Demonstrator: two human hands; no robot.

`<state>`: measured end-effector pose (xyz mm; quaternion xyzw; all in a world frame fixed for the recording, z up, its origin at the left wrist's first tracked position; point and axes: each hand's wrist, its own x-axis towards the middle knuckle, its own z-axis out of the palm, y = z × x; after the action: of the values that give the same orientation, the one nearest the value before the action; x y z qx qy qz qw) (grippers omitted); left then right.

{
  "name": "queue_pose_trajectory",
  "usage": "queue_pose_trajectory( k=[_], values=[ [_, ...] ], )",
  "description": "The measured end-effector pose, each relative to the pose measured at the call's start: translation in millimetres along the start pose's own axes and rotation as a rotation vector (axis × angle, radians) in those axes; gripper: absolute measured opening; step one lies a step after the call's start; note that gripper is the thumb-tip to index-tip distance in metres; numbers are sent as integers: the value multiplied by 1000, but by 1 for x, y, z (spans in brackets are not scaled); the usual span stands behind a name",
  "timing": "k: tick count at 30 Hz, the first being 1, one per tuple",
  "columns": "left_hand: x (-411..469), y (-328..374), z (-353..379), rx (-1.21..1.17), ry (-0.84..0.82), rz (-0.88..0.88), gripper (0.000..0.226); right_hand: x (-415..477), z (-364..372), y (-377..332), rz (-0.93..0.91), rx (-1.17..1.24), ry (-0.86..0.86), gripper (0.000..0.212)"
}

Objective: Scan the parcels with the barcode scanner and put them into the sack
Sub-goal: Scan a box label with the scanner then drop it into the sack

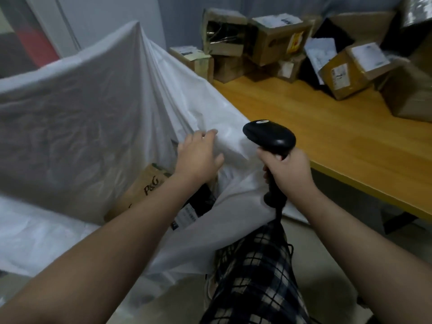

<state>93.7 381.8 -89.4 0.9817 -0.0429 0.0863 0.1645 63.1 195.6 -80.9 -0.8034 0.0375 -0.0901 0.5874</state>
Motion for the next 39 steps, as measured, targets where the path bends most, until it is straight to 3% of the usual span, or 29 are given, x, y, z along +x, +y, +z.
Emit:
queue_pose_trajectory(
  k=[7, 11, 17, 30, 35, 39],
  values=[
    [24, 119, -4, -131, 40, 271, 59, 5, -118, -15, 92, 222, 269, 23],
    [44, 173, 7, -170, -27, 337, 59, 12, -176, -3, 229, 433, 372, 32],
    [94, 231, 32, -192, -46, 357, 65, 36, -217, 21, 332, 695, 357, 24],
    [239, 307, 71, -141, 6, 271, 115, 117, -248, 39, 440, 720, 358, 17],
    [250, 315, 82, -224, 47, 247, 101, 121, -258, 42, 483, 737, 375, 17],
    [247, 309, 82, -312, 180, 312, 83, 121, -263, 44, 481, 759, 377, 18]
  ],
)
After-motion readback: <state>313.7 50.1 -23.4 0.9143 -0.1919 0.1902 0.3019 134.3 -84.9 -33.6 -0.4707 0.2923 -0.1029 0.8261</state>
